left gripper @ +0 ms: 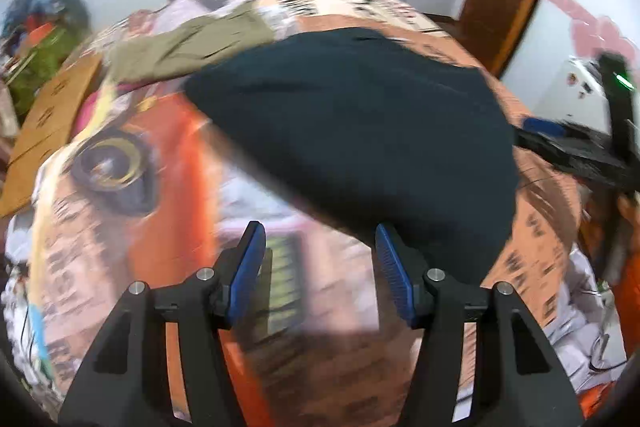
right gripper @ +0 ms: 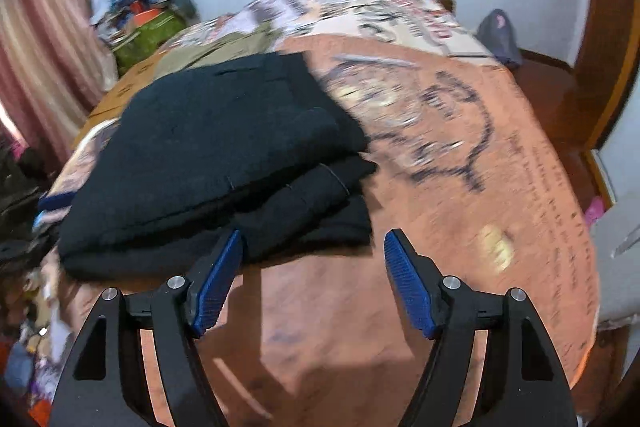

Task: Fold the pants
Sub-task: 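Press and straighten the folded black pants with both grippers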

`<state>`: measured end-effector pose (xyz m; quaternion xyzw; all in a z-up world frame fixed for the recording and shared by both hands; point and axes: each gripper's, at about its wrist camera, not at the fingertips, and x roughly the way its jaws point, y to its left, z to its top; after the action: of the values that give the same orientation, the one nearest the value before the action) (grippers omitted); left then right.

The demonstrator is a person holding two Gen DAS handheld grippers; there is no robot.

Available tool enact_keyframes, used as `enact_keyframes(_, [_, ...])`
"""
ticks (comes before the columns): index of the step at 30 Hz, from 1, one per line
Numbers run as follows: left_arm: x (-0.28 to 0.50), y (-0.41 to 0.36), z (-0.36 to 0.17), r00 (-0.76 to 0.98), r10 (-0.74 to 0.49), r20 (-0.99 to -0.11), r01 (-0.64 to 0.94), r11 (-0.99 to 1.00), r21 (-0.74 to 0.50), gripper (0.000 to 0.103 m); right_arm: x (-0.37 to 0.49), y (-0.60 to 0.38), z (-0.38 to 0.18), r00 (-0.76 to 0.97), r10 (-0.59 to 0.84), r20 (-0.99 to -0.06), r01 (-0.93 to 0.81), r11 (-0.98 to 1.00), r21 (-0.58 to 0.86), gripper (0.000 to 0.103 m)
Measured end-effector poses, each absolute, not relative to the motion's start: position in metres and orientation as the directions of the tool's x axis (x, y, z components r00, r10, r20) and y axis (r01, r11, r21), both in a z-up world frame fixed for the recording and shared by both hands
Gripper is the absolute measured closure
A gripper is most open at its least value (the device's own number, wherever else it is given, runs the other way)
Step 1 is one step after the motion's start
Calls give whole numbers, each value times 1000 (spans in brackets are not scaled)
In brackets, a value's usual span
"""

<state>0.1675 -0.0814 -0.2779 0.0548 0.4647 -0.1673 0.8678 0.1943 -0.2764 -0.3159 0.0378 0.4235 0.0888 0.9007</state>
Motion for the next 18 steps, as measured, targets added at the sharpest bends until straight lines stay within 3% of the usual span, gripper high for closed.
enact_keyframes(5, [184,-133,-277,504,-313,-805,399,911,-104,46,233,-304,-313,631,85,-771,-41,996,76,41])
enact_keyframes(10, [196,-133,-260,524,-359,-772,405,903,-145,46,217,-315,-288,673,81,-736,-27,996,85,41])
enact_keyframes(18, [238,-64,-223,649,-251,-718,276,957,-85,46,184,-287,-269,686,190,-703,-116,982,152,41])
